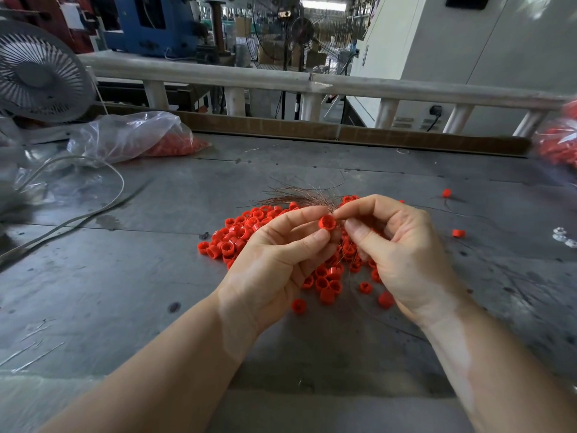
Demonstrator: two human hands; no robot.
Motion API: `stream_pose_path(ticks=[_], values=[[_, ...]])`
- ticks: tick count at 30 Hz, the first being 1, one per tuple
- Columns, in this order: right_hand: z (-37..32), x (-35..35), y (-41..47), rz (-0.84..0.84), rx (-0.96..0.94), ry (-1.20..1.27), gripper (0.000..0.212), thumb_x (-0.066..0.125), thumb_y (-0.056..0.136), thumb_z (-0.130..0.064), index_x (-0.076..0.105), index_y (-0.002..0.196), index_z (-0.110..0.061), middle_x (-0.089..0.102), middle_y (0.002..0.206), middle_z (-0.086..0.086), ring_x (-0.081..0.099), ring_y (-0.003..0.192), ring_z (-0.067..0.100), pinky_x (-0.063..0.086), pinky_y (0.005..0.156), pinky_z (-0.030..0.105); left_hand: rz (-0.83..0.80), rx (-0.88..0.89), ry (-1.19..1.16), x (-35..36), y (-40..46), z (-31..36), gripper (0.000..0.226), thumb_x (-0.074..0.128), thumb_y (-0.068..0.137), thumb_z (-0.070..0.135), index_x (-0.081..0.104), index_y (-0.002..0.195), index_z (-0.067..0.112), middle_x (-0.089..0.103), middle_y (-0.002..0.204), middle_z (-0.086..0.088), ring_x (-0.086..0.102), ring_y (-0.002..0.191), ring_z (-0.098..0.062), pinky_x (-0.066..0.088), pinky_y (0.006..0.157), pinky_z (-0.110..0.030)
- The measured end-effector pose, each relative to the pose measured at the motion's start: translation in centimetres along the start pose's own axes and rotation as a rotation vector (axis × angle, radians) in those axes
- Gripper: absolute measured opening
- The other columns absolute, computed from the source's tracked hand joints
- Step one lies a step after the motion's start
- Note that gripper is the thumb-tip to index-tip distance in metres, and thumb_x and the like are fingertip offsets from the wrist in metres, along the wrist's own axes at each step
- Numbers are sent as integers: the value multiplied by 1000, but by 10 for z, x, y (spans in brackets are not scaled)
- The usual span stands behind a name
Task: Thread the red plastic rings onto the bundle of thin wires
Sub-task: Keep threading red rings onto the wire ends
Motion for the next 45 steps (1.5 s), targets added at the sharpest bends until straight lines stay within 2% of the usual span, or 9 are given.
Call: stream_pose_path(ticks=[10,14,19,24,27,36,41,45], values=[[3,-3,0,20,6,-13,26,63,85,0,69,79,-25,66,69,-17,58,60,-5,41,60,6,-3,5,7,-1,1,-1,24,62,64,-2,76,76,13,71,78,-7,70,72,-12,55,63,-18],[5,-2,1,17,16,34,27,64,83,4,67,79,-23,65,66,-17,57,57,-4,41,58,6,-6,11,14,-1,2,0,24,62,64,-2,76,76,13,71,78,-7,70,71,-12,55,63,-18],[12,-1,1,9,55,16,24,63,85,-1,66,78,-24,63,63,-17,54,52,-3,40,52,8,3,17,29,-1,2,-1,24,62,62,-1,76,73,14,71,76,-7,70,70,-12,55,62,-18],[18,-2,1,24,84,39,22,59,89,-2,63,80,-22,63,69,-15,55,62,-5,41,58,7,20,28,53,-3,2,0,23,62,62,-1,77,73,14,70,74,-6,69,70,-12,56,64,-19],[18,-3,1,17,90,45,25,56,90,0,64,81,-22,61,67,-18,54,60,-6,40,58,7,37,33,67,-5,3,0,23,62,62,-1,77,72,14,70,74,-5,69,69,-12,56,64,-19],[17,-8,1,86,95,127,25,65,81,5,68,79,-20,68,69,-9,61,64,-2,45,60,9,36,41,76,-8,5,-1,22,63,62,-1,76,72,14,70,74,-6,69,70,-12,55,63,-19],[17,-12,0,130,74,-7,24,67,82,0,69,77,-23,69,71,-9,62,68,1,48,67,16,37,65,68,-6,7,1,22,62,63,-1,76,73,13,70,73,-6,69,70,-13,56,66,-20],[16,-14,0,176,81,-121,23,66,84,-4,67,76,-25,68,72,-13,62,70,3,49,72,19,69,65,56,-8,8,2,21,61,66,-5,70,81,7,69,73,-7,69,68,-13,57,65,-20]])
Point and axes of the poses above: each hand's wrist, its own y-axis towards the middle knuckle, its own x-axis out of the palm, z = x × y, the point moved 8 cm from there along y, towards the middle knuckle
